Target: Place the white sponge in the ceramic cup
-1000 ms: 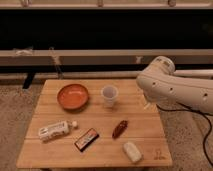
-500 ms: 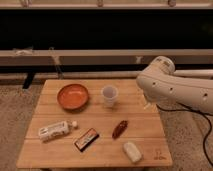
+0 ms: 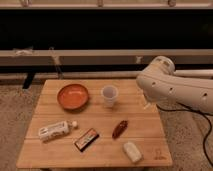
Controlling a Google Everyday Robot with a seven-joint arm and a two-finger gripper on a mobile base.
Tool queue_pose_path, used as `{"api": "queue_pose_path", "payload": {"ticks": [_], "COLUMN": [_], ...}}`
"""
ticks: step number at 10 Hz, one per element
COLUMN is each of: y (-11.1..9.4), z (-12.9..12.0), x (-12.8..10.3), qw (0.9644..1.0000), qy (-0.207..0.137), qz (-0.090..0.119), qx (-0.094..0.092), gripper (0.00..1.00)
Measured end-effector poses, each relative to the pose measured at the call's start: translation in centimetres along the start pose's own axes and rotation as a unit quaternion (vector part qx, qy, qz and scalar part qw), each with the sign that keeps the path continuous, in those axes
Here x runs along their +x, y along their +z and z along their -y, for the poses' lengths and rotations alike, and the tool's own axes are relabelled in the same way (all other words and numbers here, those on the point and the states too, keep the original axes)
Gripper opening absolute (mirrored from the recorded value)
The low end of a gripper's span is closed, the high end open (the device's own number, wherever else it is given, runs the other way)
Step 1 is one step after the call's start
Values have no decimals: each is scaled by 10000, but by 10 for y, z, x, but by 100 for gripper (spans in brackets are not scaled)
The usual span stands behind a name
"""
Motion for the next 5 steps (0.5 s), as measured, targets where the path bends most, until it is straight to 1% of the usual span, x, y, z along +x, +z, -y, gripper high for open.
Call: {"api": "queue_pose_path", "payload": {"ticks": [1,2,3,4,5], "y": [7,11,12,12,12], "z": [-1,-5,-8,-21,-34], "x": [2,7,15,29,44], "qw": [9995,9976,9960,9928,9901], "qy": [-248,-559,-727,-987,-1173], "qz": [-154,-255,-319,-399,-424], "qx": [-151,-318,-410,-548,-642], "gripper": [80,80,80,80,80]}}
